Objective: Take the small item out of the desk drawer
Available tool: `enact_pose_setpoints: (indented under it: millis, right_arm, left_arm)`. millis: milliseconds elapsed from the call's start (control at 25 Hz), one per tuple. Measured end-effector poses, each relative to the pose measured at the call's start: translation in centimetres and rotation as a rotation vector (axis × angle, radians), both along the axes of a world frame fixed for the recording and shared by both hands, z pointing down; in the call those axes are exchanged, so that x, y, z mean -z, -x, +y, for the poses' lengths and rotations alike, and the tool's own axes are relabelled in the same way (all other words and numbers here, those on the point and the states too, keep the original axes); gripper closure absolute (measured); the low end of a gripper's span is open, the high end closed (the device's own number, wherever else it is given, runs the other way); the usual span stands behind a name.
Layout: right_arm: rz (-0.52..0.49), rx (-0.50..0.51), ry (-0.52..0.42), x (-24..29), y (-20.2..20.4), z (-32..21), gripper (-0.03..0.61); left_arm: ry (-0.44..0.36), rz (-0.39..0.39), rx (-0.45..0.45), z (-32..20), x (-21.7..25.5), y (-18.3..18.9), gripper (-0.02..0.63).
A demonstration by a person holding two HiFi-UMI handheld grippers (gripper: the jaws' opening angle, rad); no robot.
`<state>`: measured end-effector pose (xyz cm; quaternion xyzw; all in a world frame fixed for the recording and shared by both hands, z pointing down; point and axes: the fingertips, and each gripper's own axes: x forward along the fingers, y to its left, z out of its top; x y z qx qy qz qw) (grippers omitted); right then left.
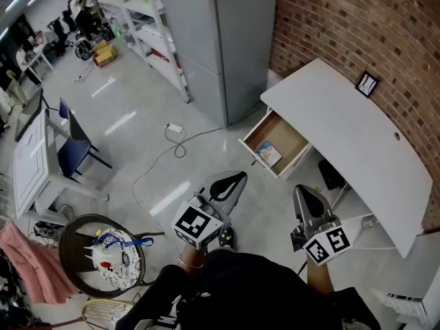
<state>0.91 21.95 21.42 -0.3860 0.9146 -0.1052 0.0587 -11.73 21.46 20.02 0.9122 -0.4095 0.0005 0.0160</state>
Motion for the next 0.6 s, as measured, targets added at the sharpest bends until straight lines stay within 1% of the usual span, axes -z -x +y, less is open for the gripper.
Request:
enact_pose_setpoints:
  millis: [320, 520, 600]
  right_arm:
    - [0.015, -0.02, 0.024, -0.6, 4.1, -3.0, 0.567]
    - [0.038, -0.071, 0.033, -1.1, 5.7, -4.5, 0.566]
    - [0.055, -0.095, 0.035, -1.3, 6.1, -5.2, 0.566]
  left_arm:
    - [0.004, -0.018, -0.02, -3.0, -0.4, 4.4, 0.617]
    - [0.015, -0.013, -0.048, -5.0, -1.0, 6.9, 0.617]
    - [0.021, 0.005, -0.063, -5.9, -1.0, 7.7, 0.617]
